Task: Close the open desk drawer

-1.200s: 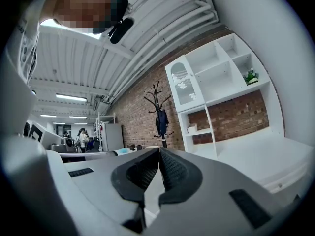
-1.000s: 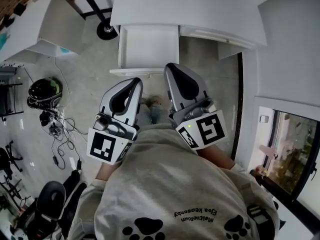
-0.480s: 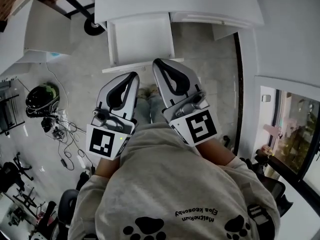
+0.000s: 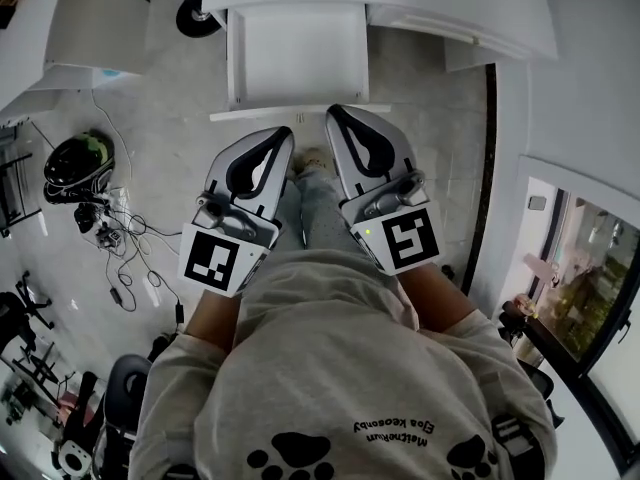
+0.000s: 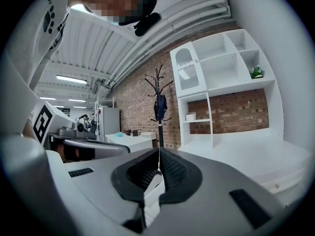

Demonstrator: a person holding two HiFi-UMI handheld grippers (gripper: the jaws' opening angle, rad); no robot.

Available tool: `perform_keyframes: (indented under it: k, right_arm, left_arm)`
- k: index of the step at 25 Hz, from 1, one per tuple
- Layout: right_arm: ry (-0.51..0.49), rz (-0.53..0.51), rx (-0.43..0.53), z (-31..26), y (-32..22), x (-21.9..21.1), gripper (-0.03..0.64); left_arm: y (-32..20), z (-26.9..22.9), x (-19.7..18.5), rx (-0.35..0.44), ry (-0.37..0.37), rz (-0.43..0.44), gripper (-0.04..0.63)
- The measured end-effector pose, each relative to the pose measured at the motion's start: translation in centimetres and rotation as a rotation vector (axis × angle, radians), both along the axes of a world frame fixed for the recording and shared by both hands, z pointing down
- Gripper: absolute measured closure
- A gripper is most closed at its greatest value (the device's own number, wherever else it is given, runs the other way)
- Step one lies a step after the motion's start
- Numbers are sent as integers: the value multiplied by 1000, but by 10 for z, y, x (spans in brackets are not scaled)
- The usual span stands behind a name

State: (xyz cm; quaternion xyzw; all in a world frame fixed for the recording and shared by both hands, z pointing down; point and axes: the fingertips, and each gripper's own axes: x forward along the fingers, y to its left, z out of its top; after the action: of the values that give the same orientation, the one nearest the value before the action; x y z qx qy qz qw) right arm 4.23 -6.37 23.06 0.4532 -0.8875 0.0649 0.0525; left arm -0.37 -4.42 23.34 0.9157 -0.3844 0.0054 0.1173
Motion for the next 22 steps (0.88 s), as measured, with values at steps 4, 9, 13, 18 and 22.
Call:
perform_keyframes:
  k: [4, 9, 13, 18, 22]
  right_arm:
    - [22, -6, -23, 25, -8, -3, 584]
    - [35, -26, -62, 60, -7, -12, 584]
    - [37, -43, -103, 85, -6, -15, 584]
    - [36, -41, -125, 111, -11, -19, 584]
    - [52, -38, -149, 134, -12, -19, 584]
  left_arm:
    - [-9, 24, -7, -31, -5, -14, 577]
    - [-15, 50, -14, -60, 0, -24, 577]
    - [-14, 74, -10, -92, -8, -6, 577]
    - [-22, 103, -15, -102, -12, -20, 577]
    - [-28, 120, -20, -111, 6, -41, 577]
